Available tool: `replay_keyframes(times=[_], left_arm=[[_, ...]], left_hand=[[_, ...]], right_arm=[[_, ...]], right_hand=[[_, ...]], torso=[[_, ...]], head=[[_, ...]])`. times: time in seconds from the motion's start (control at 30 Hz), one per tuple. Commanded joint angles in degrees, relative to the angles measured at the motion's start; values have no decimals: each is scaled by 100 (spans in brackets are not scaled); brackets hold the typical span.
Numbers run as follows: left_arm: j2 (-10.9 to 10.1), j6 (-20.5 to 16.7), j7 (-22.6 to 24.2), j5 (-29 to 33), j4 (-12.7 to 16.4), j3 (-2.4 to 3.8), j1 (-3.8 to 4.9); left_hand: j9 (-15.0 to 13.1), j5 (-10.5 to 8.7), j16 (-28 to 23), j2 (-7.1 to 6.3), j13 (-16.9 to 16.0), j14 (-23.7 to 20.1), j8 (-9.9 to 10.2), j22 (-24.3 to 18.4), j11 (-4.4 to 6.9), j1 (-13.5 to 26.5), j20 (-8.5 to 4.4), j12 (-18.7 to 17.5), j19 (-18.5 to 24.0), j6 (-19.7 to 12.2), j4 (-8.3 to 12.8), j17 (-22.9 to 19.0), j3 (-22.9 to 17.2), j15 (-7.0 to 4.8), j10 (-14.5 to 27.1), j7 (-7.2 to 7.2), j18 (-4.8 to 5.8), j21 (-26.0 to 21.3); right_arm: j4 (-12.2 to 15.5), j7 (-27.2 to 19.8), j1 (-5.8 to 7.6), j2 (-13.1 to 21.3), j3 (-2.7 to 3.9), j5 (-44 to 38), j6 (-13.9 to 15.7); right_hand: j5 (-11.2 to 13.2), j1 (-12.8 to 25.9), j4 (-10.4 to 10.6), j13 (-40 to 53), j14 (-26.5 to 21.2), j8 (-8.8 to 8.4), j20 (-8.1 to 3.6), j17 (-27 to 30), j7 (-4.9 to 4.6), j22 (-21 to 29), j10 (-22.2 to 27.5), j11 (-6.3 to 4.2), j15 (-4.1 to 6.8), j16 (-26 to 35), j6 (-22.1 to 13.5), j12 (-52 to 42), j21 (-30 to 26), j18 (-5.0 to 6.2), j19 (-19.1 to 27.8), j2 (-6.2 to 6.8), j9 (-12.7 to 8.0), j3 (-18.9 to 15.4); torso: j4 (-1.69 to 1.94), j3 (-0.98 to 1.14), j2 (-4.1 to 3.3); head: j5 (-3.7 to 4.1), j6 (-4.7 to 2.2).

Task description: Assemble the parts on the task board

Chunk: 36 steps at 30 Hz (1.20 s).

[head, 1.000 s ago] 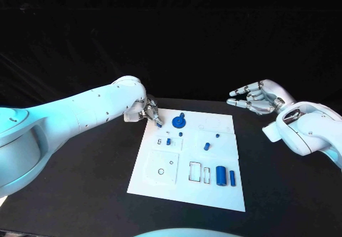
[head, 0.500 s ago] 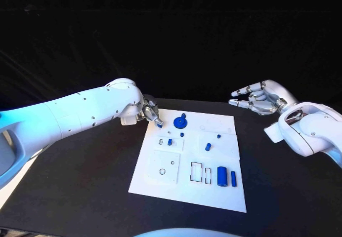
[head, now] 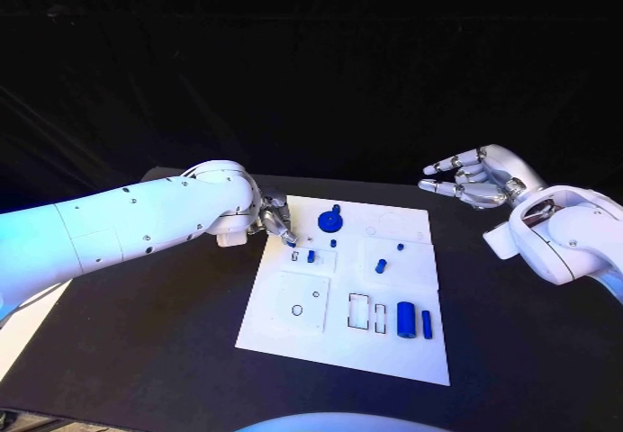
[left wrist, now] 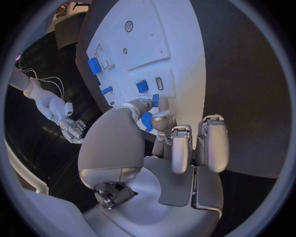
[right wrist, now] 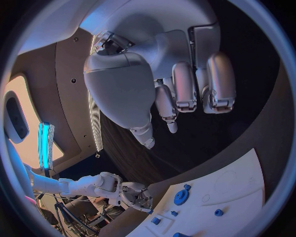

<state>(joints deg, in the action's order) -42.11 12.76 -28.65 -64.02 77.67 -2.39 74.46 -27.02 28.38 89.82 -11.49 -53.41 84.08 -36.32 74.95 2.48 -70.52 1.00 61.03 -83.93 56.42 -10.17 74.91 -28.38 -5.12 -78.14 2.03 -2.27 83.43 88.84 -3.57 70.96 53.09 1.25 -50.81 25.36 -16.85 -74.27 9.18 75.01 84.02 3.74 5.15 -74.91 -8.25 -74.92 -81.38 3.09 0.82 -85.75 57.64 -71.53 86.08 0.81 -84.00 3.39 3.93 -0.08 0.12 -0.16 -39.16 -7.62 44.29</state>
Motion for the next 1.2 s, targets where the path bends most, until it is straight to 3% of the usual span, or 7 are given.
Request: replay_keyframes(times=[0.03,0.4,1.2], left_arm=[[-30,-106,-182,-154,108,-1,-34],[0,102,-182,-196,157,-9,-119],[118,476,-241,-243,63,-8,-141]], left_hand=[[-5,20,18,-8,-5,592,27,894,-7,-5,-21,29,-387,44,960,1509,-917,-34,-46,-6,55,35],[-4,23,18,-10,1,592,28,894,-6,-4,-22,25,-386,47,963,1509,-916,-35,-48,-7,55,34],[-2,27,18,-12,32,592,31,875,-5,-2,-22,0,-380,50,967,1509,-915,-36,-40,-7,50,15]], right_arm=[[1,-63,-8,-1,-2,6,-67],[-3,-66,-18,-3,-4,7,-72],[-14,-54,-22,-11,-4,6,-83]], right_hand=[[-34,-8,-4,303,429,14,-15,-763,17,-705,27,3,28,20,-8,25,-36,109,-159,-34,6,-40],[-34,-8,-4,303,429,14,-15,-763,17,-705,27,3,28,20,-8,25,-36,109,-159,-34,6,-40],[-34,-8,-4,303,429,14,-15,-763,17,-705,27,3,28,20,-8,25,-36,109,-159,-34,6,-40]], torso=[[-10,0,-4],[-17,7,-8],[-14,10,-4]], head=[[-9,15],[-19,60],[-17,117]])
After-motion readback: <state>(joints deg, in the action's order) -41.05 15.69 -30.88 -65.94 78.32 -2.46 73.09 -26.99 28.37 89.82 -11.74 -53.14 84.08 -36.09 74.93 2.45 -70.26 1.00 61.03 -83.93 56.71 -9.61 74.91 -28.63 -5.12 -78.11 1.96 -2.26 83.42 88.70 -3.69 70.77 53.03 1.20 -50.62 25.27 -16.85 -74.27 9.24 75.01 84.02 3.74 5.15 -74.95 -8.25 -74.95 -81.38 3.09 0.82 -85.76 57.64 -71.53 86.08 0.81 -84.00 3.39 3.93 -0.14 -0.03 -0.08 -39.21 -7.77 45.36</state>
